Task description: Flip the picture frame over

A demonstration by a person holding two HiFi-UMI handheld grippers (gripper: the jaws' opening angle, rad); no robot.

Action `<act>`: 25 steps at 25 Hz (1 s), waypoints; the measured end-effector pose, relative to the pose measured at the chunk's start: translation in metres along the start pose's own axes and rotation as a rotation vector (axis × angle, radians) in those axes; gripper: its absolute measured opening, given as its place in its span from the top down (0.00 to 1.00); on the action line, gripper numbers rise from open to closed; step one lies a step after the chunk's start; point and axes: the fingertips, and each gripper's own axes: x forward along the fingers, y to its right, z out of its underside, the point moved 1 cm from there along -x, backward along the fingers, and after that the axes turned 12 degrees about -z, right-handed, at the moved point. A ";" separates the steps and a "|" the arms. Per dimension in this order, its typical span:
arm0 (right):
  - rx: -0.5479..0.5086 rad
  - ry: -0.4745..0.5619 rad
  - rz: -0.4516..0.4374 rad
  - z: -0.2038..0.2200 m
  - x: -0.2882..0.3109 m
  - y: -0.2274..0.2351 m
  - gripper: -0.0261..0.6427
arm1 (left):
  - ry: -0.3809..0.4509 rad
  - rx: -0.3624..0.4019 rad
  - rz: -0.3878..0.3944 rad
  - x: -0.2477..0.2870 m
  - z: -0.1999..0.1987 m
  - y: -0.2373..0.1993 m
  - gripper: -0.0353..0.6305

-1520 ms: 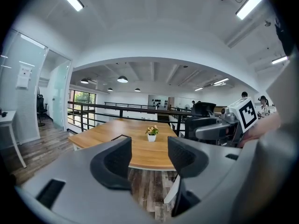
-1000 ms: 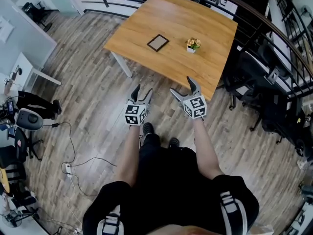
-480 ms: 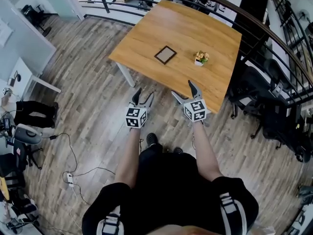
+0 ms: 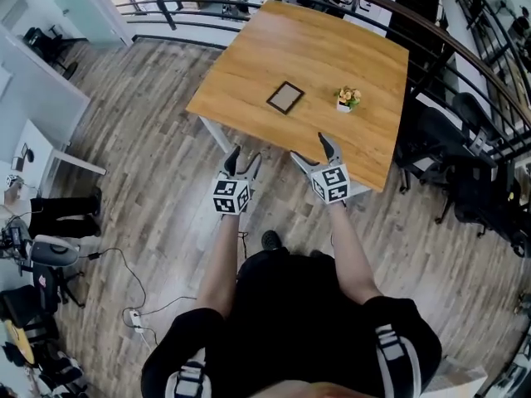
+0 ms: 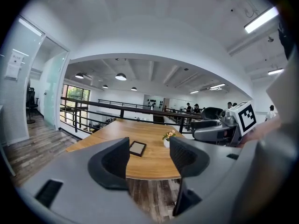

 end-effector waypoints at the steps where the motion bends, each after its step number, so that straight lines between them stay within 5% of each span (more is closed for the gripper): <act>1: 0.009 0.004 0.011 0.001 0.002 0.001 0.33 | 0.001 0.000 0.008 0.001 0.000 -0.002 0.54; 25: 0.104 0.011 0.131 0.017 0.019 0.009 0.36 | -0.037 0.023 0.068 0.023 0.004 -0.033 0.54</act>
